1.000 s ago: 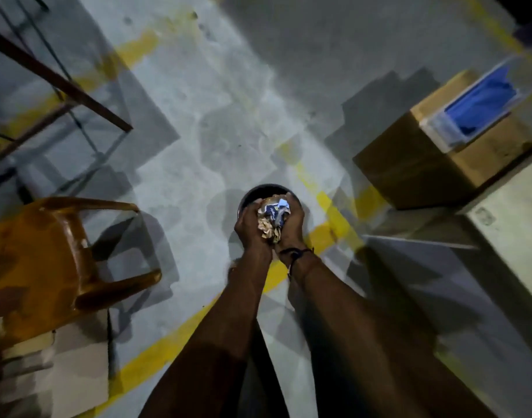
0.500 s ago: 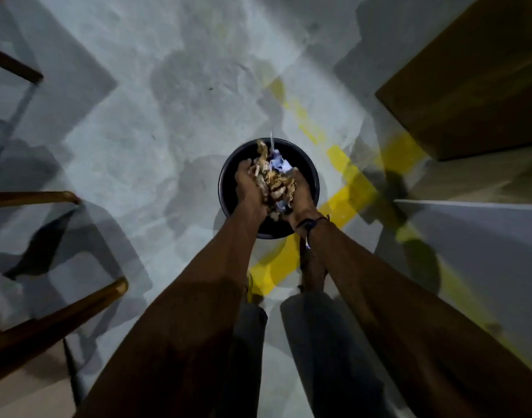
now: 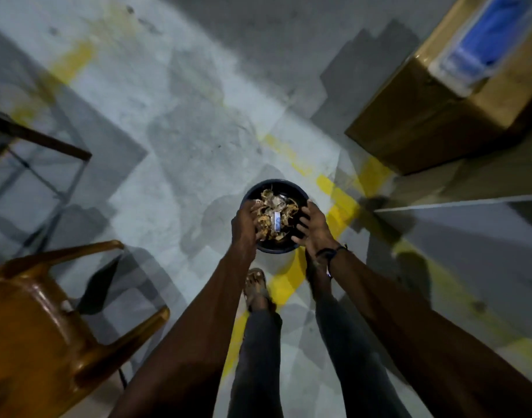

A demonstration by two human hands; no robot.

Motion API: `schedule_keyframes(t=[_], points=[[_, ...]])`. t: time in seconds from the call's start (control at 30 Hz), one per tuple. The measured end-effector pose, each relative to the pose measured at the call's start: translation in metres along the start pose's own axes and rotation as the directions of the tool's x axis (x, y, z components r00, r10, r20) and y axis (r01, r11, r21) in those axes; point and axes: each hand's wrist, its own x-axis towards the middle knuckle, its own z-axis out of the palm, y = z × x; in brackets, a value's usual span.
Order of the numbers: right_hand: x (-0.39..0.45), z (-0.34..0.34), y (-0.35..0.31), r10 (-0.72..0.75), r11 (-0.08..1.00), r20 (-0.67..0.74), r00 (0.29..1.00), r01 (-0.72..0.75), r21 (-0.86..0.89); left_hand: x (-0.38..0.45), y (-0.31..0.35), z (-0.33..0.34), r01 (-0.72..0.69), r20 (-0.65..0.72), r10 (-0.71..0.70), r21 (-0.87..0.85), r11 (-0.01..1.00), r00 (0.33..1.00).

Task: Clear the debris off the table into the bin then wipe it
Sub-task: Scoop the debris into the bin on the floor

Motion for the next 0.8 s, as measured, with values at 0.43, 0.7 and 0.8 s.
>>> schedule_keyframes(t=[0.43,0.7,0.8], points=[[-0.295,-0.052,-0.026,-0.199,0.902,0.030,0.980,0.171,0.398,-0.322,0.069,0.008,-0.146,0.164,0.155,-0.062,0.987,0.974],[-0.398,-0.143,0.002,-0.320,0.699,-0.124,0.939,0.322,0.639,-0.441,0.028,0.084,-0.217,0.400,0.166,0.087,0.972,0.901],[-0.420,-0.185,0.021,-0.332,0.615,-0.190,0.924,0.365,0.699,-0.467,-0.002,0.114,-0.243,0.458,0.155,0.141,0.960,0.876]])
